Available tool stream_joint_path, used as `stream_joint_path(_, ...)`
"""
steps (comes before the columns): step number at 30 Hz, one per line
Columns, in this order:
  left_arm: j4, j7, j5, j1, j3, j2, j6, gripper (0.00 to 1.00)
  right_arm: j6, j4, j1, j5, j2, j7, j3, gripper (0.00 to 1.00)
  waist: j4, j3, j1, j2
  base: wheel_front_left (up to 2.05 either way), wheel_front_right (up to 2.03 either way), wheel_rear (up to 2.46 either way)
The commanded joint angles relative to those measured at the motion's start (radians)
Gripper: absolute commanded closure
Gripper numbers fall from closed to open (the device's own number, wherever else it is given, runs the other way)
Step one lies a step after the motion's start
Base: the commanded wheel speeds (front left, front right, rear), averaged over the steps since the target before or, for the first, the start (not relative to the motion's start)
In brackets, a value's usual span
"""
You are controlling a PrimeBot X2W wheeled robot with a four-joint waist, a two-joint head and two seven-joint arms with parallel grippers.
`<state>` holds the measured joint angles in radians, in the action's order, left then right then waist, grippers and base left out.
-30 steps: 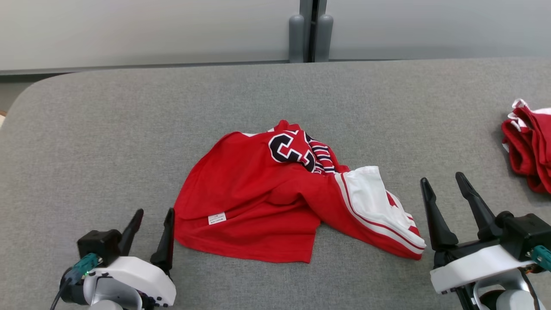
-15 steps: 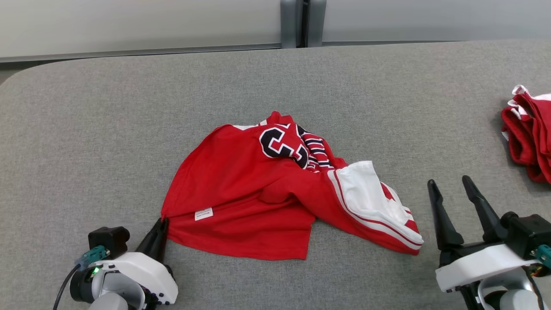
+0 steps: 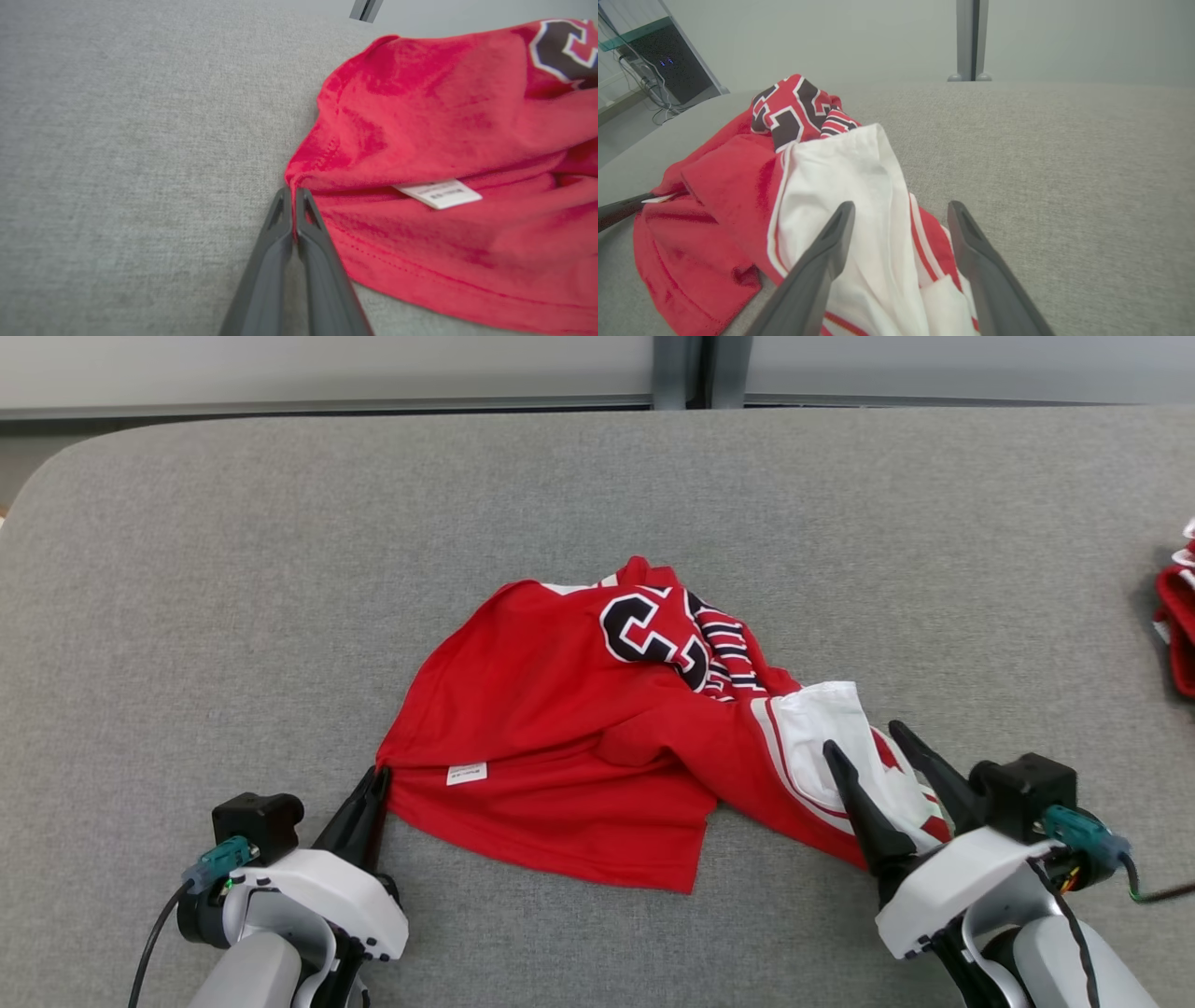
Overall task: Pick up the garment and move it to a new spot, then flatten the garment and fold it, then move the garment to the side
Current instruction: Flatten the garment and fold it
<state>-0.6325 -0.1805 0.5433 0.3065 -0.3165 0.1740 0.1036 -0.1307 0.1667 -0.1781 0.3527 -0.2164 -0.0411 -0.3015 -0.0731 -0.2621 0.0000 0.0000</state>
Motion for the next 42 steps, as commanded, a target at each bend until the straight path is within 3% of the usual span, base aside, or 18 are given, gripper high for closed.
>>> stream_joint_path(1, -0.010, -0.005, -0.007, 0.017, -0.003, 0.001, 0.001, 1.00, 0.000, 0.021, -0.019, 0.013, -0.011, -0.011, -0.013, 0.00, -0.013, -0.012, 0.0000, 0.0000, 0.00, 0.00, 0.00)
stream_joint_path(4, -0.016, -0.023, -0.008, 0.035, -0.006, -0.003, 0.005, 1.00, 0.000, 0.064, -0.046, 0.051, -0.024, -0.037, -0.053, 0.00, -0.024, -0.023, 0.0000, 0.0000, 0.00, 0.00, 0.00)
stream_joint_path(5, -0.019, -0.029, -0.006, 0.036, -0.007, -0.004, 0.006, 1.00, 0.000, 0.070, -0.051, 0.065, -0.026, -0.044, -0.068, 0.59, -0.027, -0.025, 0.0000, 0.0000, 0.00, 0.00, 0.00)
stream_joint_path(6, -0.019, -0.036, -0.007, 0.039, -0.006, -0.004, 0.005, 1.00, 0.000, 0.069, -0.059, 0.072, -0.034, -0.036, -0.074, 1.00, -0.029, -0.028, 0.0000, 0.0000, 0.00, 0.00, 0.00)
stream_joint_path(13, 0.058, -0.078, -0.027, 0.044, 0.028, 0.013, -0.009, 1.00, 0.000, 0.019, -0.067, 0.113, -0.069, 0.023, -0.069, 1.00, -0.030, -0.029, 0.0000, 0.0000, 0.00, 0.00, 0.00)
stream_joint_path(29, 0.567, -0.085, -0.133, 0.022, 0.120, 0.083, -0.078, 1.00, 0.000, -0.210, -0.115, -0.018, -0.149, 0.094, 0.105, 1.00, 0.003, 0.052, 0.0000, 0.0000, 0.00, 0.00, 0.00)
stream_joint_path(42, 0.928, 0.061, -0.163, 0.183, 0.172, 0.180, -0.117, 1.00, 0.000, -0.510, -0.280, -0.109, -0.228, 0.020, 0.262, 1.00, 0.042, 0.149, 0.0000, 0.0000, 0.00, 0.00, 0.00)
